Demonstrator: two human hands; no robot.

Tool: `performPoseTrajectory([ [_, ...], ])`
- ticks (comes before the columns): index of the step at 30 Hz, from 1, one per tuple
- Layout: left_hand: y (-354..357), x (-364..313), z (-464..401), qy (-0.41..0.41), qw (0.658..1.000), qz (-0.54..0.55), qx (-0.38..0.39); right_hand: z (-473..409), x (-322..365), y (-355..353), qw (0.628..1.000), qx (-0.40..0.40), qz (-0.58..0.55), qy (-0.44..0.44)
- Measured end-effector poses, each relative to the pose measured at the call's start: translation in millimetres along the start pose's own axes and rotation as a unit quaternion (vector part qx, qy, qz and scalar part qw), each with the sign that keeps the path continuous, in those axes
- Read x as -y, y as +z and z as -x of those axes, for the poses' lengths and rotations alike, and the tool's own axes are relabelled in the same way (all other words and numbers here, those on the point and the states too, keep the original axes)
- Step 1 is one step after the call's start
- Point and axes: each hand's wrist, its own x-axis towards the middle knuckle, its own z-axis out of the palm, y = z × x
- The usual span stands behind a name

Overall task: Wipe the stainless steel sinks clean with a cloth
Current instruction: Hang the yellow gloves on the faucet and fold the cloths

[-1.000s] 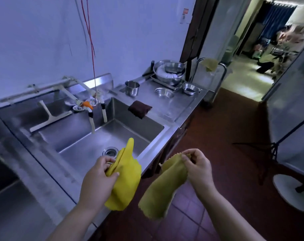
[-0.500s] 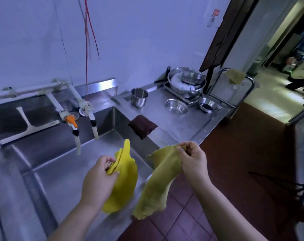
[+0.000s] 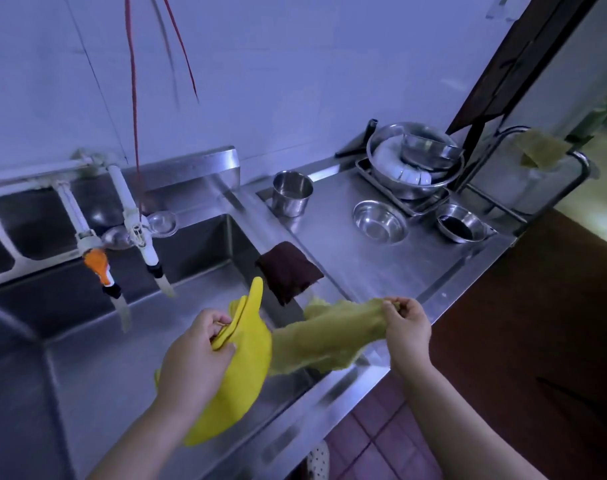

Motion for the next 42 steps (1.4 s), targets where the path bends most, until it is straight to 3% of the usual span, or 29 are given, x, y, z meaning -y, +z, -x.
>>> performPoseTrajectory([
  [6, 38, -23, -28, -0.06, 0.997, -0.013, -0.04, -95, -58, 0, 0.994, 0.001, 0.069, 0.081],
  [12, 77, -48, -47, -0.117, 0.991, -0.018, -0.065, -152, -85, 9, 0.947, 0.162, 0.272, 0.058],
  [15, 94, -57, -51, -0.135, 0.988, -0.02, -0.066, -171, -89, 12, 0.903, 0.233, 0.36, 0.017],
  [18, 102, -65, -52, -0.141, 0.988, -0.009, -0.057, -181, -78, 22, 0.878, 0.25, 0.395, -0.1],
  [20, 102, -71, -52, -0.142, 0.988, -0.01, -0.052, -176, -55, 37, 0.885, 0.273, 0.33, -0.183],
  [22, 98, -77, -51, -0.144, 0.988, -0.016, -0.048, -157, -17, 59, 0.884, 0.346, 0.215, -0.229],
  [24, 89, -82, -51, -0.142, 0.988, -0.028, -0.048, -131, 26, 81, 0.831, 0.451, 0.132, -0.299],
  [27, 71, -88, -54, -0.115, 0.991, -0.055, -0.049, -95, 70, 115, 0.638, 0.612, 0.176, -0.432],
  [29, 56, -92, -55, -0.098, 0.99, -0.082, -0.05, -82, 87, 136, 0.525, 0.644, 0.253, -0.495],
  [36, -9, -85, -53, -0.026, 0.979, -0.202, -0.023, -53, 125, 190, 0.408, 0.668, 0.326, -0.53],
  [39, -37, -85, -55, 0.014, 0.97, -0.241, -0.005, -32, 143, 202, 0.412, 0.672, 0.318, -0.527],
  [42, -72, -79, -57, 0.037, 0.973, -0.219, -0.066, -16, 169, 212, 0.495, 0.674, 0.255, -0.486],
])
